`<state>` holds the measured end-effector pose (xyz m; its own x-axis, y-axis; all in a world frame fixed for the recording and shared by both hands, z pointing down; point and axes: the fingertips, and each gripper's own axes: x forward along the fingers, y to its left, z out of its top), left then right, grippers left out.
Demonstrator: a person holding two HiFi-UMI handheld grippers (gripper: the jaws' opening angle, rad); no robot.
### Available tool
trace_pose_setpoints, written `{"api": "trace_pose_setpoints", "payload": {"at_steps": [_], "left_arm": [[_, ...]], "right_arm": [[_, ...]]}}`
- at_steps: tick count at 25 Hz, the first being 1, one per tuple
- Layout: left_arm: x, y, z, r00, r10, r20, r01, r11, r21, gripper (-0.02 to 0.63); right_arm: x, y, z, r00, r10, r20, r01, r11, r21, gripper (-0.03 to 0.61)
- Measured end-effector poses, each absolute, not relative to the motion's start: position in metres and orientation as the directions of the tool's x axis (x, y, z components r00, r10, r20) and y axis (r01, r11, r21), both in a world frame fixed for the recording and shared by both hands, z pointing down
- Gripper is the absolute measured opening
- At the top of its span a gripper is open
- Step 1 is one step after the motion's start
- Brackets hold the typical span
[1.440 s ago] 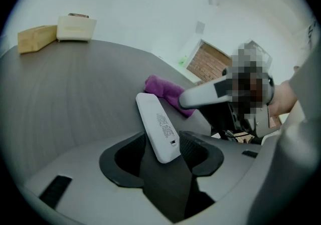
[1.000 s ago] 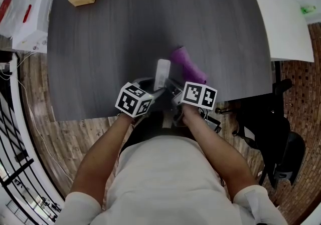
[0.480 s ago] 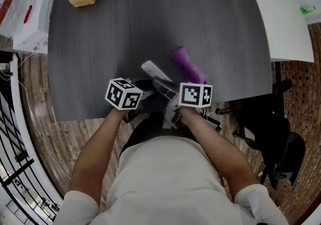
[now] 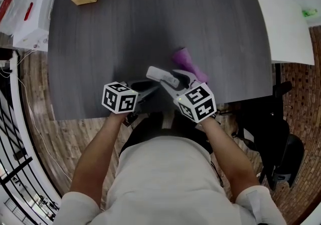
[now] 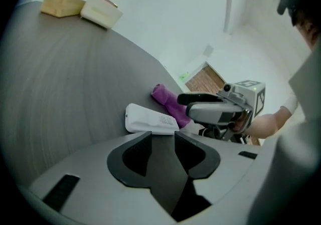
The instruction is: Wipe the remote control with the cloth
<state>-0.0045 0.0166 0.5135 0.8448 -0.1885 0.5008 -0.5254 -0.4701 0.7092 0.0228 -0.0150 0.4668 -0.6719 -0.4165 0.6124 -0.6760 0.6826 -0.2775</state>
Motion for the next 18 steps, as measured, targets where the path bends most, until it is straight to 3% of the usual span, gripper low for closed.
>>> {"api": "trace_pose_setpoints", "payload": {"at_steps": [2, 4, 9, 13, 15, 18], "left_arm": [[-0.008, 0.020, 0.513, 0.846, -0.209, 0.490, -0.529, -0.447, 0.722, 0.137], [-0.008, 0.024, 0.513, 0.849, -0.220, 0.481, -0.527, -0.426, 0.735, 0.137], [-0.011, 0.031, 0.507, 0.855, -0.254, 0.452, -0.518, -0.384, 0.765, 0.137], [-0.023, 0.017, 0.496, 0.845, -0.379, 0.376, -0.497, -0.300, 0.814, 0.153], [-0.029, 0.007, 0.490, 0.835, -0.432, 0.340, -0.479, -0.269, 0.836, 0.188], [-0.032, -0.004, 0.486, 0.827, -0.470, 0.309, -0.455, -0.237, 0.858, 0.213]], "right_arm": [[0.024, -0.012, 0.481, -0.595, -0.408, 0.693, -0.596, 0.802, -0.040, 0.236], [0.029, -0.005, 0.507, -0.515, -0.374, 0.771, -0.511, 0.856, 0.074, 0.249], [0.041, 0.001, 0.541, -0.426, -0.282, 0.860, -0.527, 0.850, 0.018, 0.239], [0.034, -0.003, 0.533, -0.511, -0.212, 0.833, -0.639, 0.742, -0.203, 0.229], [0.026, -0.004, 0.521, -0.627, -0.198, 0.753, -0.681, 0.609, -0.407, 0.229], [0.013, -0.002, 0.506, -0.771, -0.204, 0.604, -0.630, 0.381, -0.676, 0.227]]}}
